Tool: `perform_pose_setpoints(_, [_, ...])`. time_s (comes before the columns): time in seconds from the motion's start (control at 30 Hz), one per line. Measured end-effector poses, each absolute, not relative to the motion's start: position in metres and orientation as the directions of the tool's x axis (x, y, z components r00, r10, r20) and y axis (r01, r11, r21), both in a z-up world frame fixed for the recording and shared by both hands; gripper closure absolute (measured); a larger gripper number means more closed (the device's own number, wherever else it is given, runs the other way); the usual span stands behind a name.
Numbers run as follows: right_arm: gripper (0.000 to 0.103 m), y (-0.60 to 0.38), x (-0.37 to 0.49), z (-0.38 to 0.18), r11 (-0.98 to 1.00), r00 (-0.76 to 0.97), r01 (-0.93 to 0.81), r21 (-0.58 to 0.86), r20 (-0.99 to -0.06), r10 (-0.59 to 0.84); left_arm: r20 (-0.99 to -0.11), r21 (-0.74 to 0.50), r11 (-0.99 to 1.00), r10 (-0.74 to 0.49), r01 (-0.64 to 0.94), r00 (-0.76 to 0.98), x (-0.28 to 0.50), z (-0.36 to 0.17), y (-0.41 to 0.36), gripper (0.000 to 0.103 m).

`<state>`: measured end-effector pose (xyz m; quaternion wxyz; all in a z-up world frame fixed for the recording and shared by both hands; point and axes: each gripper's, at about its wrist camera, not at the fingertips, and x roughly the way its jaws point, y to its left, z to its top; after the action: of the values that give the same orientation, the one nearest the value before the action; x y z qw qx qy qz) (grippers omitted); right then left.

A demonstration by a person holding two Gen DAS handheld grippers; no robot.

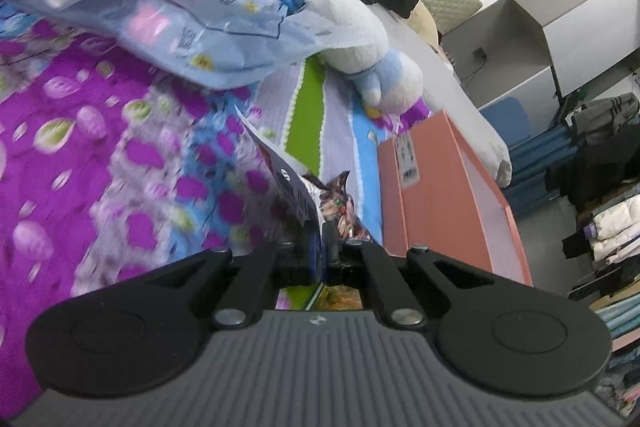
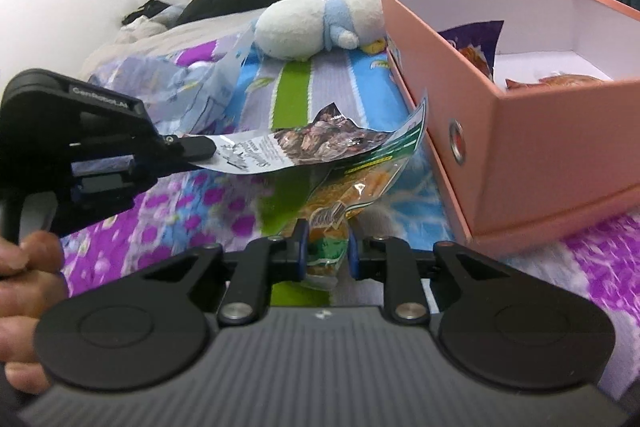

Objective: Organize snacks
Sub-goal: 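Grasp the silver foil bag with the left tool while the right tool holds the green-labelled packet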

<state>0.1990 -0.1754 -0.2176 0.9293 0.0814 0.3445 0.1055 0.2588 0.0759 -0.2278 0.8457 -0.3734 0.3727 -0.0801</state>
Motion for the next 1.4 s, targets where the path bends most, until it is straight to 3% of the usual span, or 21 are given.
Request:
perform_pose_setpoints(0.43, [0.08, -0.204, 0.147, -0.213, 0.968, 0.711, -0.161, 0.191, -0.658, 0.248, -0.634, -0.626, 0.763, -0.375, -0.164, 0.676, 0.171, -0.223, 0.067, 0.1])
perform_pose_setpoints(0.63, [0.072, -0.217, 0.141, -0.219, 0.972, 0.689, -0.115, 0.204, -0.689, 0.226, -0.678, -0.594, 0.789, -0.387, -0.157, 0.625, 0.158, -0.228, 0.06, 0.098])
perform_pose_setpoints(0.7, [0.065, -0.219, 0.139, -0.22, 0.976, 0.687, -0.102, 0.192, -0.696, 0.209, -0.709, -0.563, 0.813, -0.38, -0.152, 0.594, 0.158, -0.225, 0.058, 0.084])
perform_pose_setpoints(0.77, [0.047, -0.222, 0.135, -0.22, 0.978, 0.695, -0.101, 0.183, -0.691, 0.201, -0.725, -0.53, 0.837, -0.364, -0.136, 0.585, 0.155, -0.219, 0.058, 0.042])
perform_pose_setpoints(0.83, [0.03, -0.226, 0.135, -0.221, 0.975, 0.7, -0.087, 0.202, -0.684, 0.205, -0.728, -0.494, 0.863, -0.344, -0.107, 0.592, 0.153, -0.21, 0.057, 0.023])
perform_pose_setpoints(0.87, [0.025, -0.227, 0.136, -0.221, 0.977, 0.702, -0.077, 0.201, -0.685, 0.196, -0.732, -0.472, 0.877, -0.331, -0.092, 0.596, 0.152, -0.205, 0.057, 0.018])
perform_pose_setpoints(1.03, [0.025, -0.227, 0.144, -0.227, 0.979, 0.712, -0.072, 0.19, -0.677, 0.184, -0.737, -0.359, 0.933, -0.276, -0.011, 0.618, 0.156, -0.184, 0.051, 0.01])
perform_pose_setpoints(1.13, [0.024, -0.222, 0.151, -0.233, 0.979, 0.705, -0.088, 0.181, -0.684, 0.19, -0.739, -0.258, 0.964, -0.244, 0.071, 0.627, 0.168, -0.177, 0.038, 0.01])
perform_pose_setpoints(1.4, [0.025, -0.215, 0.155, -0.241, 0.981, 0.718, -0.166, 0.097, -0.671, 0.188, -0.787, -0.125, 0.955, -0.26, 0.268, 0.56, 0.208, -0.192, -0.003, 0.009])
